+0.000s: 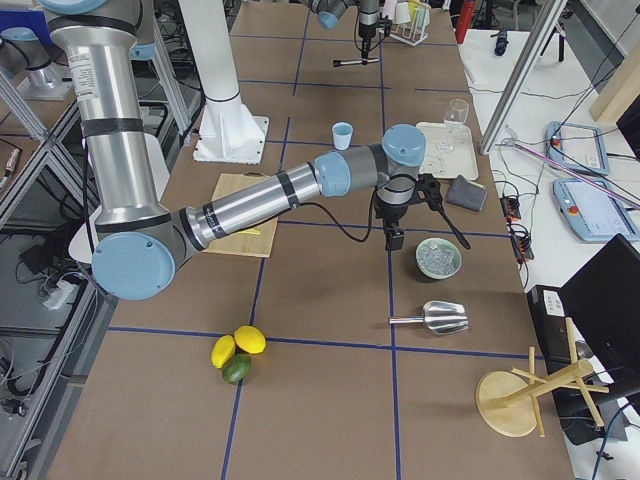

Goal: Squeeze lemon into cup
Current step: 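Close the left gripper around the top of the standing metal rod, then lift the metal rod with the left gripper and carry it over the cup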

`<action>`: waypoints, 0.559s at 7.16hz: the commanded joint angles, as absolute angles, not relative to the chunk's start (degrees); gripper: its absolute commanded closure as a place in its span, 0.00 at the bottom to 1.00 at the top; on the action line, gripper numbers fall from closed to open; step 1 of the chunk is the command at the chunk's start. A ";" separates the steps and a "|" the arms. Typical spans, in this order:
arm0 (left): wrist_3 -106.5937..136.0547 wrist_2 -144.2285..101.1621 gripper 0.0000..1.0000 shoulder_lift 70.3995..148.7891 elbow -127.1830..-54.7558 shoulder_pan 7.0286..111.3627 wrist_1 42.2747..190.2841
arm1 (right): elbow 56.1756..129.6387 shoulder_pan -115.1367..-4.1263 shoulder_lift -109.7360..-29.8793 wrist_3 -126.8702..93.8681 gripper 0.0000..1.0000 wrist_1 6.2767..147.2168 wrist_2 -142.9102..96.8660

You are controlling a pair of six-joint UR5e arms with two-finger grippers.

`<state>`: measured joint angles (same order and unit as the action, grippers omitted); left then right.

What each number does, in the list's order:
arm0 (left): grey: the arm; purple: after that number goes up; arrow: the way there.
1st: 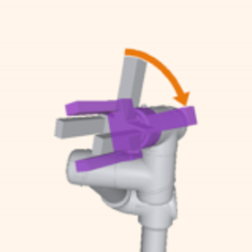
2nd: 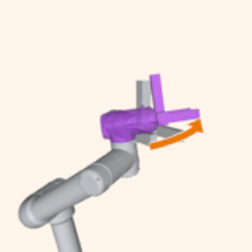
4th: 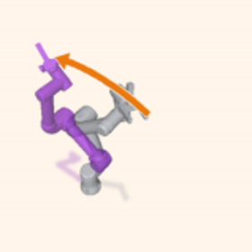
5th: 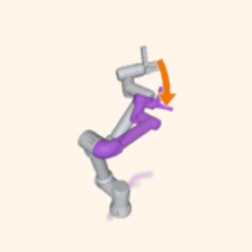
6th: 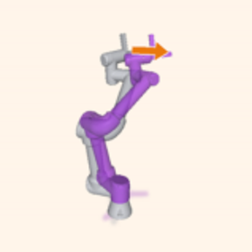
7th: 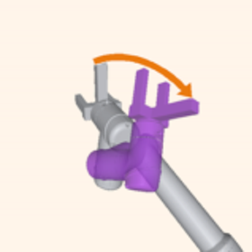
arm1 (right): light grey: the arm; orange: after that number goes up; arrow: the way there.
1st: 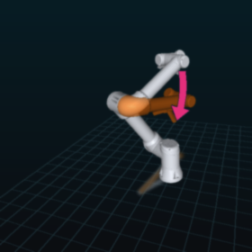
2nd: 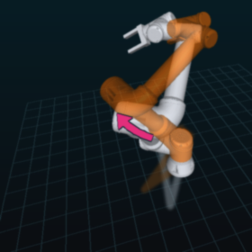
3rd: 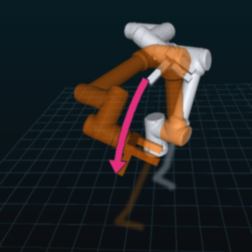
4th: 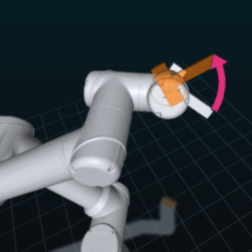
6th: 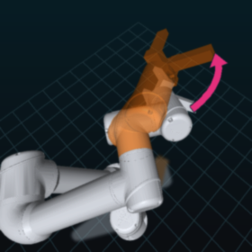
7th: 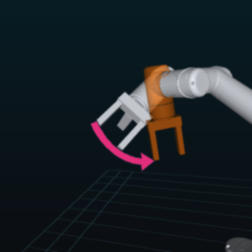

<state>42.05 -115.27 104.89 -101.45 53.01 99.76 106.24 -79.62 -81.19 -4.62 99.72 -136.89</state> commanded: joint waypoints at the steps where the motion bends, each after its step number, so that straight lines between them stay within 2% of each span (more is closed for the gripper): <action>1: 48.39 -109.52 1.00 110.71 -102.47 52.82 99.93 | 106.35 -79.63 -81.47 -4.83 0.00 99.67 -136.58; 2: 49.56 -100.29 1.00 114.31 -103.35 51.60 100.11 | 106.35 -79.72 -81.56 -4.83 0.00 99.75 -136.76; 4: 47.67 -87.41 1.00 116.53 -103.89 42.22 101.50 | 106.17 -81.20 -84.62 -4.74 0.00 99.84 -136.84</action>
<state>49.52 -94.77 114.90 -103.97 46.59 100.39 106.32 -80.16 -82.77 -4.69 99.81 -136.72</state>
